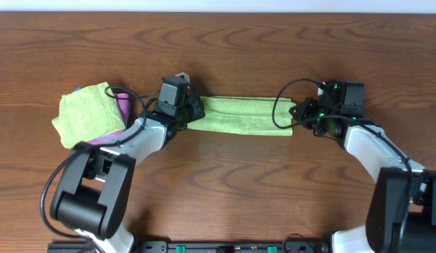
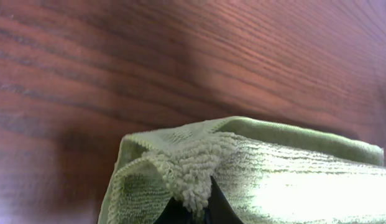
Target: Fold the cloth
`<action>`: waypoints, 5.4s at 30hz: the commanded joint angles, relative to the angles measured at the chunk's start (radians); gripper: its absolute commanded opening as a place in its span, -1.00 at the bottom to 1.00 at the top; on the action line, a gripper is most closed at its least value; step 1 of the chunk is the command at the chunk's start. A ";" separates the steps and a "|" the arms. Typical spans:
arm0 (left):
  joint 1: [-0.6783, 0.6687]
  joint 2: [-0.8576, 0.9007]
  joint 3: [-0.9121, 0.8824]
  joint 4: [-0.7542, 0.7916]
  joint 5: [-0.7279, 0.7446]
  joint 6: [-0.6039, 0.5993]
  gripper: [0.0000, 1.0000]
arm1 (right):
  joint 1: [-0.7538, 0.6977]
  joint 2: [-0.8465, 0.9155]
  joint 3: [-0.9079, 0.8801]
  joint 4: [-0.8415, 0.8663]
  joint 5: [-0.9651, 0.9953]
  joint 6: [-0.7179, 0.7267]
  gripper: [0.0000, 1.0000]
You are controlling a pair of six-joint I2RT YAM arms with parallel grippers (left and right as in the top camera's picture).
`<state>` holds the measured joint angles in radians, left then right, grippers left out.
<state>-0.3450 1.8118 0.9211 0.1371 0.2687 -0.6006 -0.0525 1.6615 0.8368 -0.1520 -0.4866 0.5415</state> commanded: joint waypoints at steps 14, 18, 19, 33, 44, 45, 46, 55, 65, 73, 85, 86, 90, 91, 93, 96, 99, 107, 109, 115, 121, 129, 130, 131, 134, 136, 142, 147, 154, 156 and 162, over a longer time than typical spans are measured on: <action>0.027 0.077 0.047 0.050 -0.146 0.022 -0.81 | 0.038 0.026 0.021 0.088 0.219 0.000 -0.98; 0.027 0.077 0.047 0.052 -0.154 0.022 -0.80 | 0.054 0.026 0.021 0.102 0.229 0.000 -0.97; 0.027 0.077 0.047 0.053 -0.158 0.022 -0.79 | 0.058 0.026 0.021 0.107 0.229 -0.001 -0.97; 0.029 0.069 0.053 0.062 -0.164 0.027 0.34 | 0.103 0.023 0.021 0.112 0.222 -0.026 0.99; 0.032 -0.072 0.053 -0.066 -0.167 0.089 0.90 | 0.103 -0.055 0.021 0.013 0.220 -0.003 0.99; 0.032 -0.093 0.053 -0.094 -0.162 0.089 0.90 | 0.103 -0.068 0.021 -0.006 0.220 -0.003 0.99; 0.032 -0.117 0.053 -0.122 -0.150 0.089 0.93 | 0.103 -0.082 0.021 -0.028 0.216 -0.003 0.98; 0.031 -0.208 0.053 -0.188 -0.005 0.046 -0.88 | 0.103 -0.194 0.021 -0.263 0.179 0.055 0.98; 0.022 -0.116 0.053 -0.162 -0.005 0.017 -0.88 | 0.106 -0.212 0.019 -0.354 0.059 0.162 0.99; -0.011 -0.017 0.053 -0.124 -0.007 0.017 -0.88 | 0.106 -0.195 0.018 -0.330 0.074 0.183 0.99; -0.014 0.053 0.053 -0.099 -0.045 0.018 -0.89 | 0.109 -0.045 0.017 -0.270 0.079 0.225 0.99; -0.014 0.053 0.053 -0.100 -0.050 0.018 -0.89 | 0.113 -0.034 0.017 -0.258 0.079 0.225 0.99; -0.015 0.059 0.053 -0.105 -0.060 0.018 -0.89 | 0.136 -0.005 0.017 -0.200 0.098 0.252 0.98; -0.015 0.062 0.053 -0.108 -0.060 0.018 -0.88 | 0.143 0.001 0.017 -0.184 0.102 0.256 0.96; -0.015 0.065 0.053 -0.117 -0.060 0.018 -0.89 | 0.156 0.011 0.017 -0.168 0.124 0.268 0.95; -0.015 0.065 0.053 -0.126 -0.064 0.021 -0.88 | 0.172 0.028 0.017 -0.153 0.148 0.275 0.91; -0.015 0.065 0.053 -0.131 -0.067 0.022 -0.88 | 0.185 0.047 0.017 -0.147 0.166 0.291 0.85; -0.015 0.065 0.053 -0.148 -0.069 0.027 -0.88 | 0.204 0.088 0.017 -0.126 0.231 0.292 0.73; -0.015 0.065 0.053 -0.161 -0.071 0.029 -0.89 | 0.204 0.092 0.017 -0.122 0.249 0.292 0.69; -0.015 0.065 0.053 -0.193 -0.095 0.045 -0.88 | 0.205 0.093 0.017 -0.091 0.289 0.292 0.57; -0.015 0.065 0.053 -0.193 -0.096 0.048 -0.89 | 0.222 0.119 0.017 -0.073 0.304 0.292 0.29; -0.014 0.065 0.053 -0.194 -0.096 0.048 -0.89 | 0.257 0.195 0.017 -0.045 0.311 0.291 -0.65; -0.014 0.065 0.053 -0.195 -0.097 0.048 -0.88 | 0.258 0.194 0.017 -0.045 0.313 0.282 -0.81; -0.014 0.065 0.053 -0.195 -0.097 0.048 -0.89 | 0.257 0.193 0.017 -0.046 0.314 0.278 -0.93; -0.014 0.065 0.053 -0.214 -0.117 0.048 -0.88 | 0.256 0.174 0.017 -0.062 0.314 0.243 -0.97; -0.014 0.065 0.053 -0.229 -0.123 0.060 -0.88 | 0.256 0.148 0.017 -0.073 0.314 0.217 -0.97; -0.015 0.065 0.053 -0.237 -0.123 0.067 -0.88 | 0.259 0.024 0.017 -0.087 0.304 0.164 -0.97; -0.015 0.065 0.053 -0.237 -0.123 0.067 -0.89 | 0.294 -0.047 0.019 -0.087 0.296 0.149 -0.98; -0.015 0.065 0.053 -0.237 -0.122 0.066 -0.88 | 0.399 -0.052 0.024 -0.037 0.277 0.162 -0.98; -0.015 0.065 0.053 -0.237 -0.122 0.066 -0.88 | 0.429 -0.052 0.029 -0.012 0.277 0.173 -0.97; -0.015 0.065 0.053 -0.237 -0.119 0.066 -0.89 | 0.492 -0.052 0.035 0.050 0.277 0.207 -0.97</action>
<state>-0.3622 1.8591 0.9676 -0.0822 0.1799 -0.5488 0.4160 1.6165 0.8604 -0.1116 -0.2085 0.7250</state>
